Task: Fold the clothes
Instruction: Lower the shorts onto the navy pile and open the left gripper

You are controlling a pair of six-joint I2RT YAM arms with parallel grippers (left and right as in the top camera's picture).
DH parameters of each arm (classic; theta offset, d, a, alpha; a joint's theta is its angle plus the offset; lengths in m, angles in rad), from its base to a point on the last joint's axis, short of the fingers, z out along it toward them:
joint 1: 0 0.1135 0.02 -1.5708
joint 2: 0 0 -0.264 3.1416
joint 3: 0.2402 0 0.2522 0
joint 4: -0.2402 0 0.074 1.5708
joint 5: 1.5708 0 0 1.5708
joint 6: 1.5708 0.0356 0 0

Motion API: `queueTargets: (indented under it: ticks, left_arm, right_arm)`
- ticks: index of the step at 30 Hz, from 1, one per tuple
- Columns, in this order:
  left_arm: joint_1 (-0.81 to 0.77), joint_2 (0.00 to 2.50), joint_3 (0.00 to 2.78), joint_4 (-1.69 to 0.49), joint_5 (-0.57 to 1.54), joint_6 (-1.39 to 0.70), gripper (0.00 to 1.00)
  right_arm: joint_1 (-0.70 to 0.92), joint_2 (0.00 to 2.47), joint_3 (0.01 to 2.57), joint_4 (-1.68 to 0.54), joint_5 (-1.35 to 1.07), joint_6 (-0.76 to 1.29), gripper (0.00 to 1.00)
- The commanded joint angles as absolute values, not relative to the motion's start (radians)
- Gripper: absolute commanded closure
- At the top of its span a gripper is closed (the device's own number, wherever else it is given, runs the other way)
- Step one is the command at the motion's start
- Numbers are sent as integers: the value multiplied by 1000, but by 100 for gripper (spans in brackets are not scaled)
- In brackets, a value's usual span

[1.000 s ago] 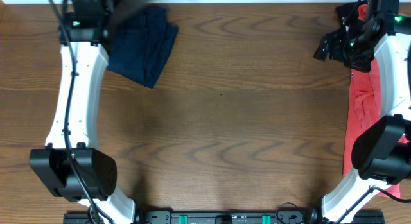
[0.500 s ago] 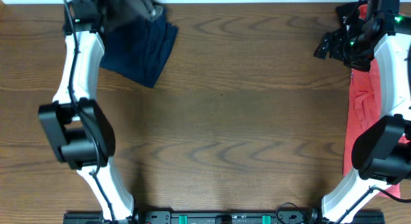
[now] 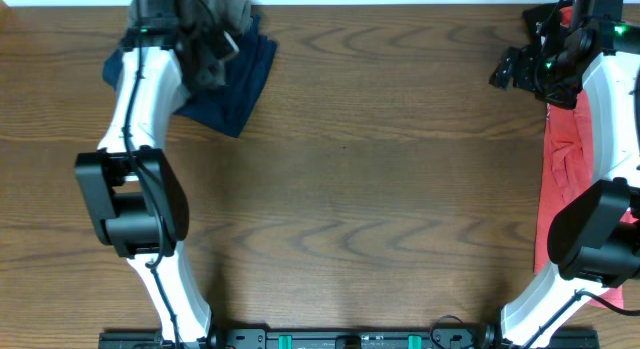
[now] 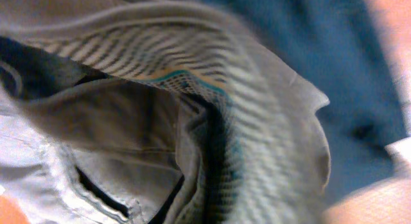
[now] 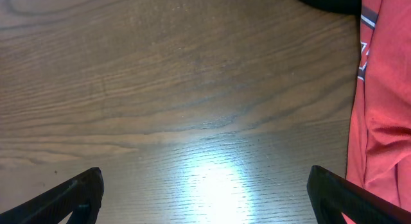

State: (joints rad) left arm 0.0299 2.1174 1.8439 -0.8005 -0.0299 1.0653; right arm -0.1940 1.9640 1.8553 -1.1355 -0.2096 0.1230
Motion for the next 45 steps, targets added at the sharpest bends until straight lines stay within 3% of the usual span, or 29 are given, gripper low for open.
queueTargets:
  ticks: [1, 2, 13, 19, 27, 37, 45]
  left_arm:
    - [-15, 2104, 1853, -872, -33, 1008, 11]
    - [-27, 2104, 1853, -892, -34, 1007, 2]
    - [-106, 1966, 1861, -800, -30, 786, 2]
    - [-58, 1879, 1861, -634, 119, 572, 2]
    - [41, 2064, 1853, -383, 120, 318, 2]
    - [44, 2339, 1853, -361, 120, 200, 2]
    - [44, 2212, 1854, -365, 120, 200, 2]
  right_arm:
    - [-202, 1958, 1848, -1134, -219, 142, 1]
    - [-202, 1958, 1848, -1134, -218, 142, 1]
    - [-202, 1959, 1848, -1129, -218, 142, 1]
    - [-195, 1959, 1848, -1129, -218, 142, 1]
    - [-168, 1962, 1848, -1129, -218, 142, 1]
    - [-148, 1966, 1848, -1129, -213, 128, 1]
    - [-144, 1937, 1877, -1155, -218, 39, 1]
